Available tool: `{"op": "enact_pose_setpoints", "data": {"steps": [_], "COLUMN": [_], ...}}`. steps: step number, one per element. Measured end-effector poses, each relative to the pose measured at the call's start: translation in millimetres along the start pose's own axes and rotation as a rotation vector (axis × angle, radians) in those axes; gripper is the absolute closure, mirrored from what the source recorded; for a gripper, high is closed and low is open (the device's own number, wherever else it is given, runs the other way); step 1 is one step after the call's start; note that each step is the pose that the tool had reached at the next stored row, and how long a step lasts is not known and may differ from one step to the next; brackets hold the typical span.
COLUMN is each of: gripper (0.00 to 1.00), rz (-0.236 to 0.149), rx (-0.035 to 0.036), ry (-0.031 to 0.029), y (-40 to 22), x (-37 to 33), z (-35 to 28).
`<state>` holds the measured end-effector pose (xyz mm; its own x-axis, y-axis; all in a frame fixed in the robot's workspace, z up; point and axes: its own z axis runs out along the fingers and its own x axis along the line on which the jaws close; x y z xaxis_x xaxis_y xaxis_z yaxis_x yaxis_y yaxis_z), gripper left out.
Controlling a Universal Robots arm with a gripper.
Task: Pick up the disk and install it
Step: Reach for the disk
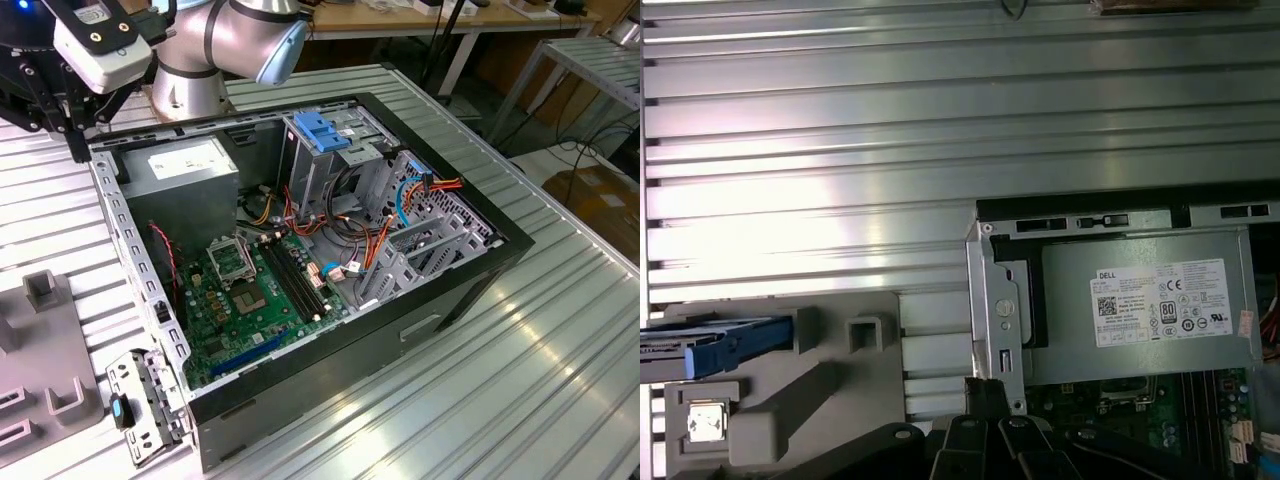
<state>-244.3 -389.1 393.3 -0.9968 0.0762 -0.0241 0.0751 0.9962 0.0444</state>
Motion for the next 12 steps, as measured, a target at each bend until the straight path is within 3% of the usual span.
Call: {"op": "enact_pose_setpoints", "data": {"steps": [12], "gripper": [0.89], "rz": [0.0], "rx": [0.0], "ry": [0.0], "y": [-0.4], "x": [19.2], "z": [-0.5]}}
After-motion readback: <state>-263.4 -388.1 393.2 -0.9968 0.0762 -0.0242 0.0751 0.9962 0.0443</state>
